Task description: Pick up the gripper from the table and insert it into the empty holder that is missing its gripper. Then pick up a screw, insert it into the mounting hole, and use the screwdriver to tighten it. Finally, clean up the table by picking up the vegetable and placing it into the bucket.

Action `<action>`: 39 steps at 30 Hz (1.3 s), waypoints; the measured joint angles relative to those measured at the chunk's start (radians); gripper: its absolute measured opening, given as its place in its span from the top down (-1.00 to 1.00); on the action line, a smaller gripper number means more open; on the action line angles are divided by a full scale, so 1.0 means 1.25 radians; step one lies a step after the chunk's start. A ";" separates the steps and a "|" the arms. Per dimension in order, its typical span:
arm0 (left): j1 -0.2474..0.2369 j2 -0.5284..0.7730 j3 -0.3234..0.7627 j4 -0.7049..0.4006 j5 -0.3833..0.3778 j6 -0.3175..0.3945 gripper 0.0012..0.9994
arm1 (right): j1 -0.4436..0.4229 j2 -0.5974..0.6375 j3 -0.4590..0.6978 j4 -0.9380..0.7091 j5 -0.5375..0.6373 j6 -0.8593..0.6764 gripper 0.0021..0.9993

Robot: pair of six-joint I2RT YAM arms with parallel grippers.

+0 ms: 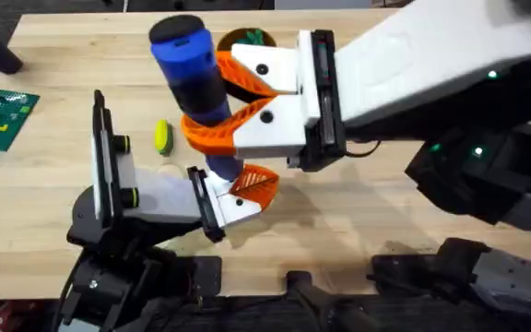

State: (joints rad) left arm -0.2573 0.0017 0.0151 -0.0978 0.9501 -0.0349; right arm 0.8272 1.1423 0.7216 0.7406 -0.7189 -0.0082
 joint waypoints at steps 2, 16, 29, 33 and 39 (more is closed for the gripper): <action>0.000 0.000 0.000 0.000 0.000 0.000 0.98 | 0.000 0.000 0.000 0.000 0.000 0.000 0.95; 0.000 0.000 0.000 0.000 0.000 0.000 0.98 | 0.006 0.000 0.000 0.000 0.025 0.007 0.95; 0.000 0.000 0.000 0.000 0.000 0.000 0.98 | 0.009 0.012 0.000 0.000 0.037 0.007 0.95; 0.000 0.000 0.000 0.000 0.000 0.000 0.98 | 0.009 0.013 0.000 0.000 0.039 0.010 0.95; 0.000 0.000 0.000 0.000 0.000 0.000 0.98 | 0.008 0.013 0.000 0.000 0.039 0.019 0.95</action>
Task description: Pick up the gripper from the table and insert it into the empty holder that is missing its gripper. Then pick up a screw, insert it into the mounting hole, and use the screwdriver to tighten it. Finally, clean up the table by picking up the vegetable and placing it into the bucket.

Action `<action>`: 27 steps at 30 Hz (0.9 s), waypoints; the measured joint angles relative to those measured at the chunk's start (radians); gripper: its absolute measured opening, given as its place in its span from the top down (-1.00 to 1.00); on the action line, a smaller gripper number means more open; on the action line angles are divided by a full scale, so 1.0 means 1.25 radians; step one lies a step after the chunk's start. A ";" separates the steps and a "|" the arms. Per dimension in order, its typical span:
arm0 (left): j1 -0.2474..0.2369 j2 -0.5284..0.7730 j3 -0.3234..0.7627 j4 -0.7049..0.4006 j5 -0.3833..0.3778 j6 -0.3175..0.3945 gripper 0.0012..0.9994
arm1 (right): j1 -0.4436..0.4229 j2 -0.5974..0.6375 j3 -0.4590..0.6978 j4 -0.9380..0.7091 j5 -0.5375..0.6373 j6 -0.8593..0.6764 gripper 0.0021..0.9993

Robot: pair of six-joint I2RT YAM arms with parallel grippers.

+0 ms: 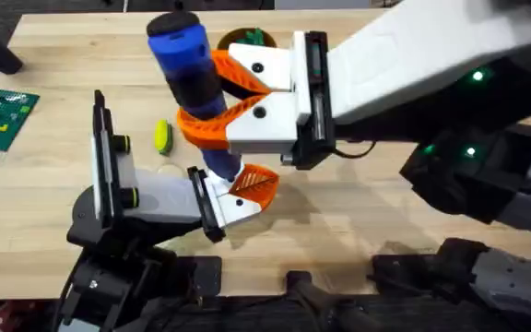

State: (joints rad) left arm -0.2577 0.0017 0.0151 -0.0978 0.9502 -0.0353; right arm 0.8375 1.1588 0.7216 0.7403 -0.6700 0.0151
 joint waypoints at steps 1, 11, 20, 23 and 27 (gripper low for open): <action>0.000 0.000 0.000 0.000 0.000 0.000 0.98 | 0.000 0.000 0.000 0.000 0.000 0.001 0.95; 0.000 0.000 0.000 0.000 0.000 0.000 0.98 | 0.000 0.000 0.000 -0.006 0.000 0.020 0.95; 0.000 0.000 0.000 0.000 0.001 0.000 0.98 | 0.000 0.000 0.000 -0.016 0.003 0.024 0.95; 0.000 0.000 0.000 0.000 0.001 -0.001 0.98 | 0.000 0.000 0.000 -0.017 0.003 0.024 0.95; 0.000 0.000 0.000 -0.001 0.002 -0.002 0.98 | 0.000 0.000 0.000 -0.018 0.004 0.024 0.95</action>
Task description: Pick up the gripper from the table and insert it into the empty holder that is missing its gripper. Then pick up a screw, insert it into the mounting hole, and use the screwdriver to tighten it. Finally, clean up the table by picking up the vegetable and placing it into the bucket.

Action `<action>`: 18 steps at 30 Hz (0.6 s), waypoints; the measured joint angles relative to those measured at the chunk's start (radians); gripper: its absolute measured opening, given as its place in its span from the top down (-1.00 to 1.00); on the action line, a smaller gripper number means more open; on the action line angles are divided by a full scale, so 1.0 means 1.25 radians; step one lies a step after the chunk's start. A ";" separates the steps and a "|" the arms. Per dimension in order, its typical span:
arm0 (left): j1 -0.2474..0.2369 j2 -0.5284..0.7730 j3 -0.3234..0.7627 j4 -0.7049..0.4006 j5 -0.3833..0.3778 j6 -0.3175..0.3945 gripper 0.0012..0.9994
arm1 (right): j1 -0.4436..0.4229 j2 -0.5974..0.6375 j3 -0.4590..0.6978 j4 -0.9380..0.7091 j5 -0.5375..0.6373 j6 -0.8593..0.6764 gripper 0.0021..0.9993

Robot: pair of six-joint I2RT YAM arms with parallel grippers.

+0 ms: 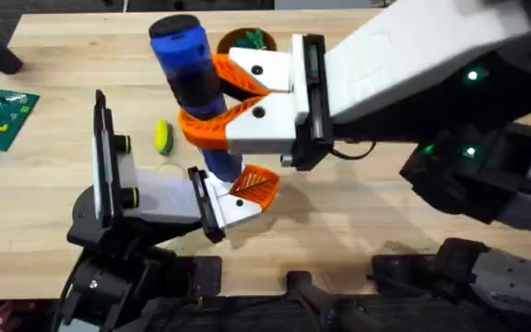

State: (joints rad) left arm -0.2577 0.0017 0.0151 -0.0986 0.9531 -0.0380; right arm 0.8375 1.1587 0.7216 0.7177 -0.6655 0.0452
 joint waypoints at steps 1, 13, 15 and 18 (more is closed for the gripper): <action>0.000 0.000 0.000 0.000 0.000 0.000 0.98 | 0.000 0.000 0.000 0.000 0.000 0.000 0.95; 0.000 0.000 0.000 -0.001 0.001 -0.001 0.98 | 0.000 0.000 0.000 -0.013 0.011 -0.001 0.95; 0.000 0.000 0.000 -0.001 0.001 -0.002 0.98 | 0.000 0.000 0.000 -0.013 0.011 -0.001 0.95; 0.000 0.000 0.000 -0.001 0.001 -0.003 0.98 | 0.000 0.000 0.000 -0.014 0.011 -0.001 0.95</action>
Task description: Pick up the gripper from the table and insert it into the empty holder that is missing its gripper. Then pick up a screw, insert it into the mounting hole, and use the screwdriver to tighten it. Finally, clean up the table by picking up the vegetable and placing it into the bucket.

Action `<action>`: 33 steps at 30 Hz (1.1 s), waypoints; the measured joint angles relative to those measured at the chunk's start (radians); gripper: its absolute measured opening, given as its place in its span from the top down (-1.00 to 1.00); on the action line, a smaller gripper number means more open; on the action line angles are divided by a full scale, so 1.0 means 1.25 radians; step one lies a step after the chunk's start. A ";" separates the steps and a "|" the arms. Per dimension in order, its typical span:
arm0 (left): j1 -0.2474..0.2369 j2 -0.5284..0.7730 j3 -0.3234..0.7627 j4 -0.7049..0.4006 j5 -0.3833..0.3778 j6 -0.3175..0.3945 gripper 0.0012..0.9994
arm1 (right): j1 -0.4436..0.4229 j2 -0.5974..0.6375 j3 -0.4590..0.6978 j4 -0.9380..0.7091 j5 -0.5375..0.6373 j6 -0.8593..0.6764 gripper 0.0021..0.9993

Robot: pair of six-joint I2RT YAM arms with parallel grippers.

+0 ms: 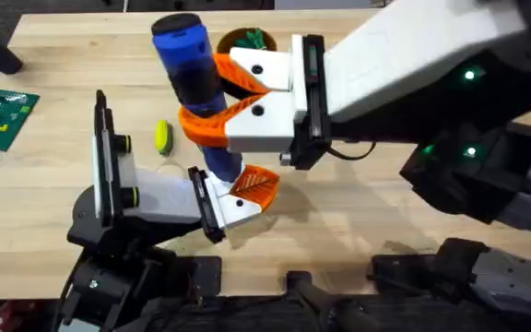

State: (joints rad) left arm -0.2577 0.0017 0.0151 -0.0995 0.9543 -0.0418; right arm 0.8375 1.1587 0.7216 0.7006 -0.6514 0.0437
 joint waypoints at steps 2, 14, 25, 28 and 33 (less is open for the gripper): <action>0.000 0.000 0.000 0.000 0.000 0.000 0.98 | 0.000 0.000 0.000 0.007 0.002 0.000 0.95; 0.000 0.000 0.000 0.001 -0.001 0.000 0.98 | -0.015 0.001 0.018 0.127 0.021 0.016 0.95; 0.000 0.000 0.000 0.001 -0.001 0.000 0.98 | -0.080 0.001 0.044 -0.081 0.022 -0.024 0.95; 0.000 0.000 0.000 0.001 -0.001 0.000 0.98 | -0.128 0.002 0.088 -0.246 0.029 -0.069 0.95; 0.000 0.000 0.000 0.001 -0.001 0.000 0.98 | -0.200 0.002 0.195 -0.538 0.042 -0.182 0.95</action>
State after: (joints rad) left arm -0.2577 0.0017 0.0151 -0.0982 0.9535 -0.0414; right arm 0.5877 1.1608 0.9650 0.0275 -0.5989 -0.1844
